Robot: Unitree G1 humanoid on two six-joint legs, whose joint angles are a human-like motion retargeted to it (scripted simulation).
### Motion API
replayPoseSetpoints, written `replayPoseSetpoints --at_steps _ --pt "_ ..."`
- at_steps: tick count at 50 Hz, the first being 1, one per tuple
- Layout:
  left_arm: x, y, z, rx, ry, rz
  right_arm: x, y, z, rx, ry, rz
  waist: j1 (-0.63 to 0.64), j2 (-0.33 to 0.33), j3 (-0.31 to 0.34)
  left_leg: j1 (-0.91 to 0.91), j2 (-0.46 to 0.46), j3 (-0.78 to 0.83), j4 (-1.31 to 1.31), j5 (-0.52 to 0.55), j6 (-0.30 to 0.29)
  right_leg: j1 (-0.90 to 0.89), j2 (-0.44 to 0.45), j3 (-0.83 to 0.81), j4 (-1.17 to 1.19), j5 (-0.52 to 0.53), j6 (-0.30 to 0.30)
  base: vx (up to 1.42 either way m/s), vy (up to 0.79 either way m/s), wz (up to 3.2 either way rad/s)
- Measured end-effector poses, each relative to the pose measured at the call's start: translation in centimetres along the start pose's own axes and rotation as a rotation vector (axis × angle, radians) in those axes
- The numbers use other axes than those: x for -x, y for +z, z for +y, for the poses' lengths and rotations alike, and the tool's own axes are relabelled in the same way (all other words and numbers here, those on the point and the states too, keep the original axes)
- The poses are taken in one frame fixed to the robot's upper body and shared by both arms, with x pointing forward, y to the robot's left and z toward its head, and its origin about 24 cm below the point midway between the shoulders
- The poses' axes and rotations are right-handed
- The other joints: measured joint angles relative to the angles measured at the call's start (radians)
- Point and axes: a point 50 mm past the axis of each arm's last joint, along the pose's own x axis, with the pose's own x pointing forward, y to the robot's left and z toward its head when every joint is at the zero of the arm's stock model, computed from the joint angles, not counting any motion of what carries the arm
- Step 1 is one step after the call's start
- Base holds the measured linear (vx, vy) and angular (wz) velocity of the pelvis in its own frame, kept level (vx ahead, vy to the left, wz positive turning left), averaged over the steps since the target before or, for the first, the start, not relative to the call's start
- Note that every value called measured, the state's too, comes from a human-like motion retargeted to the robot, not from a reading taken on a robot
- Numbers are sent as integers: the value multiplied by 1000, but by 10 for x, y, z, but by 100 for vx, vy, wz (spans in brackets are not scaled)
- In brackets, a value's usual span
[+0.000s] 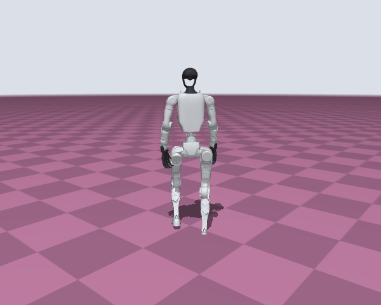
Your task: Walk
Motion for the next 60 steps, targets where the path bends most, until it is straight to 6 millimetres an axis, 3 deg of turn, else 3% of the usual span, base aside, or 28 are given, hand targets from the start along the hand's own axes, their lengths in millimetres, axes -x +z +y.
replayPoseSetpoints --at_steps 10,18,23,27,30,33,35,40,42,49,53,58,60 --pt "-1 -18 -23 83 -41 71 2 47 -33 26 -124 -147 -3 -89 -14 -122 -43 157 -435 85 3 17 -136 -70 16 -80 18 24 9 57" --pt "-2 -22 -38 113 -71 85 7 75 -48 26 -185 -244 -8 -121 -63 -188 -44 243 -520 140 17 15 -209 -104 150 -122 48 37 15 44" --pt "-2 -19 -35 147 -66 67 6 74 -44 -28 -176 -247 -23 -191 -85 -150 -136 280 -508 219 57 25 -306 -79 280 4 110 50 18 61" --pt "-1 -16 -26 188 -38 42 2 62 -32 -71 -120 -208 -60 -266 -82 -57 -283 280 -560 232 108 -13 -412 -11 501 209 158 51 16 88" --pt "-1 -10 -12 205 4 13 0 55 -22 -80 -69 -180 -95 -310 -67 34 -389 255 -610 216 146 -84 -464 64 705 362 162 52 12 88" --pt "1 -2 9 191 72 -16 -1 51 -15 -63 -33 -165 -124 -322 -45 146 -455 203 -672 194 157 -166 -481 105 861 336 117 55 9 64" --pt "3 2 19 172 112 -28 -1 45 -8 -52 -15 -150 -149 -330 -37 207 -492 169 -682 167 154 -224 -498 118 934 254 83 57 7 55" --pt "12 18 63 148 256 -77 -1 43 -3 -42 0 -159 -185 -280 22 473 -488 32 -841 126 128 -349 -434 108 897 97 14 59 6 51" --pt "15 25 74 137 298 -98 -1 37 2 -55 8 -151 -207 -273 39 538 -489 -15 -839 88 123 -399 -411 108 831 62 14 61 4 69" --pt "26 57 107 74 401 -193 -1 15 13 -129 17 -102 -236 -178 108 773 -396 -179 -881 -9 99 -458 -188 134 349 111 97 62 0 70" --pt "26 69 108 32 401 -225 0 -1 19 -155 25 -53 -231 -142 104 818 -364 -239 -838 -43 65 -464 -89 196 90 149 142 62 -6 57" --pt "17 62 85 27 336 -202 2 -24 32 -170 45 29 -213 -119 81 836 -347 -263 -649 -71 20 -473 -31 223 179 184 130 64 -9 47" --pt "12 55 72 38 285 -172 3 -32 32 -173 45 62 -215 -79 74 834 -319 -296 -535 -60 -20 -445 -1 191 230 199 106 66 -11 62"
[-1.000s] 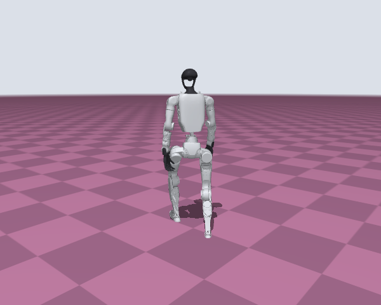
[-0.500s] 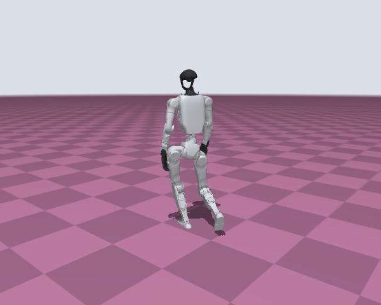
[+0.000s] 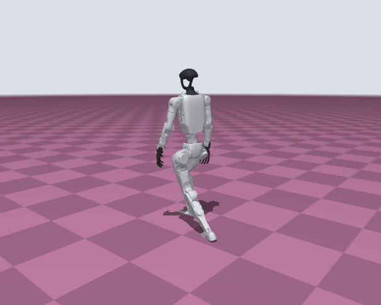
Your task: Walk
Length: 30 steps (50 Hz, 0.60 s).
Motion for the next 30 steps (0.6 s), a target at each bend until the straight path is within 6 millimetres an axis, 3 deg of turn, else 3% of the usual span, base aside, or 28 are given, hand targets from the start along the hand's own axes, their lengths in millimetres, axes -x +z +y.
replayPoseSetpoints --at_steps 2,5,7,10,15,17,21,28,30 --pt "1 -9 -17 17 -61 36 1 -5 -5 0 -11 18 1 67 3 -29 52 -15 161 49 -64 54 48 -47 1 10 -36 60 -11 60" --pt "4 -22 -40 25 -145 83 2 -6 -11 -8 -29 17 20 139 -9 -134 103 -6 417 226 -179 110 104 -88 -12 -10 -94 53 -9 52" --pt "6 -27 -48 17 -182 100 2 -1 -18 -11 -50 -3 38 160 -21 -235 136 36 564 332 -209 147 111 -105 -38 -31 -123 49 -8 67" --pt "7 -29 -52 4 -212 106 3 11 -29 -12 -92 -42 69 161 -32 -404 205 129 738 349 -168 206 97 -131 -75 -65 -146 48 -10 83" --pt "9 -34 -55 31 -206 106 4 38 -42 -7 -150 -119 134 140 -37 -647 312 258 838 175 -73 293 64 -177 -87 -143 -156 49 -10 79" --pt "9 -34 -47 56 -178 98 6 60 -52 -14 -174 -177 149 103 -28 -727 315 311 771 143 -51 355 26 -185 -151 -156 -150 53 -6 72" --pt "11 -39 -49 116 -150 109 11 94 -63 -18 -217 -283 183 70 -10 -832 341 383 572 102 -45 453 -12 -209 -185 -219 -146 55 -1 57" --pt "15 -52 -67 155 -166 168 22 140 -74 36 -259 -419 197 33 -16 -924 334 458 112 131 -52 594 -53 -260 -219 -299 -116 58 9 51" --pt "15 -53 -69 159 -173 183 25 152 -76 49 -261 -446 194 1 -32 -887 293 495 -72 180 -40 618 -84 -260 -238 -296 -101 62 14 45"
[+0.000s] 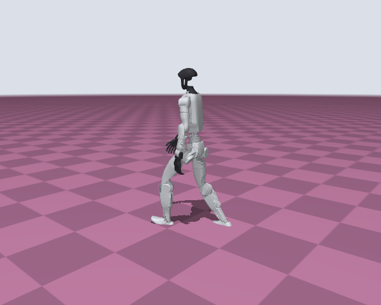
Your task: Walk
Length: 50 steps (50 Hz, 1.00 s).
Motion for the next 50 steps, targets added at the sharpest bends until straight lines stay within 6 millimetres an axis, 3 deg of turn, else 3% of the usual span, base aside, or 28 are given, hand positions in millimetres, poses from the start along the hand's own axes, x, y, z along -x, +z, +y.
replayPoseSetpoints --at_steps 3,6,11,14,16,21,24,27,33,35,40,43,47,50 --pt "0 -11 -14 18 -34 36 1 -2 9 -6 20 -1 -1 -14 -23 -50 -2 2 100 10 29 2 -32 -9 117 -9 23 63 14 35" --pt "1 -19 -17 46 -53 74 2 -8 21 -24 55 15 14 -70 -48 -47 -44 26 177 46 72 -6 -89 28 237 34 65 70 15 21" --pt "3 -24 -9 95 -49 93 10 -31 54 -63 169 92 -12 -219 -50 58 -251 59 142 77 160 -80 -265 108 575 296 157 65 13 79" --pt "2 -13 6 93 -3 55 15 -42 68 -68 220 134 -34 -263 -32 158 -357 35 80 57 195 -160 -326 158 767 402 155 64 9 87" --pt "2 0 19 77 41 15 17 -48 72 -66 235 155 -49 -270 -12 243 -405 1 27 43 202 -214 -353 172 858 372 123 65 7 74" --pt "5 41 54 37 163 -109 24 -65 74 -68 225 200 -92 -238 51 494 -464 -124 -119 7 183 -334 -380 154 893 174 27 66 4 69" --pt "10 68 72 16 221 -196 29 -78 74 -78 210 233 -124 -199 86 633 -458 -211 -179 -30 169 -390 -358 122 782 87 -2 67 0 83" --pt "16 94 86 -7 264 -280 36 -92 74 -97 197 278 -153 -156 115 750 -428 -296 -218 -74 161 -431 -303 97 601 66 5 65 -2 95" --pt "24 126 97 -66 296 -375 51 -121 77 -140 185 379 -178 -87 140 899 -353 -409 -228 -158 143 -478 -144 116 164 138 84 59 -5 75" --pt "26 132 101 -83 304 -386 52 -124 75 -152 177 393 -178 -48 130 920 -300 -425 -229 -182 129 -425 -74 106 -100 227 97 56 -9 56" --pt "20 119 91 -92 277 -338 60 -137 78 -158 178 440 -182 -33 125 961 -266 -445 -101 -246 102 -452 -28 125 -76 280 104 57 -12 59" --pt "13 98 79 -74 236 -271 63 -141 79 -153 181 457 -183 -4 126 974 -228 -474 31 -243 69 -450 16 111 47 318 81 58 -16 54" --pt "5 65 56 -47 164 -165 61 -138 76 -143 176 444 -176 51 128 926 -166 -490 300 -150 -20 -427 90 76 166 319 28 51 -16 47" --pt "2 51 46 -46 120 -117 51 -125 65 -131 157 389 -166 104 120 806 -91 -475 541 -34 -91 -383 156 36 132 313 -19 41 -14 48"
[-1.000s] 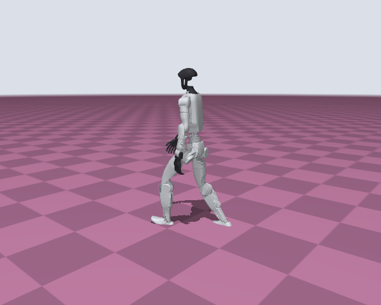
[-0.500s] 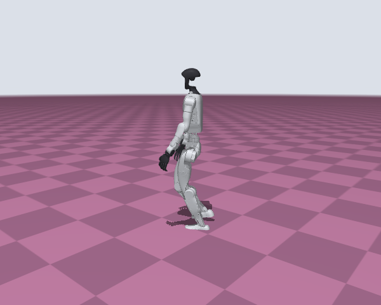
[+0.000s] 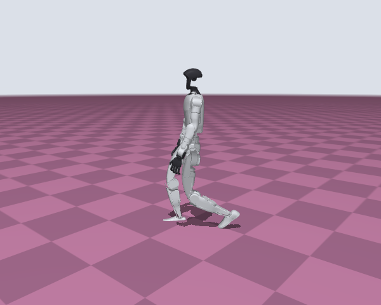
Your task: Walk
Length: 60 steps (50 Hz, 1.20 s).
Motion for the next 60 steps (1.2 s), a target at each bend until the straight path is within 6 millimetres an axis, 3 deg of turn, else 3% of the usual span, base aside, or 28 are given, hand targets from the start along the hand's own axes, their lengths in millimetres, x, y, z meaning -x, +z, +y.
replayPoseSetpoints --at_steps 3,8,13,20,27,36,46,60 --pt "0 -3 -5 -22 -23 12 -1 21 -11 12 -36 -67 29 9 0 -118 62 57 152 25 13 40 20 -18 -11 -27 -23 36 -14 39" --pt "-1 9 -1 -55 -18 -21 0 61 -30 23 -111 -183 82 -18 10 -287 109 151 203 -108 101 115 4 -35 -52 -65 -26 31 -13 31" --pt "-1 22 4 -71 5 -64 5 100 -44 38 -159 -294 118 -52 30 -367 72 212 8 -229 163 189 -34 -37 -77 -108 -17 29 -9 23" --pt "-2 28 4 -114 7 -73 10 135 -40 103 -132 -398 116 -90 53 -352 -16 235 -299 -175 187 272 -77 -22 -111 -152 -7 27 -3 20" --pt "-2 31 5 -140 5 -75 6 129 -19 174 -52 -370 102 -95 68 -265 -41 239 -408 -145 203 356 -89 -16 -152 -177 -10 19 -1 18" --pt "-3 38 7 -178 8 -92 -2 94 2 245 27 -244 89 -87 89 -169 -59 222 -486 -146 208 439 -103 -32 -179 -183 -10 11 0 25" --pt "-3 42 5 -209 -2 -91 -5 69 3 274 38 -156 79 -96 110 -80 -90 198 -614 -106 205 503 -128 -50 -226 -168 -6 6 2 26" --pt "-5 52 1 -224 -7 -103 -5 52 0 276 29 -104 76 -103 129 -45 -117 162 -694 -76 204 518 -148 -71 -230 -161 -11 2 2 24"
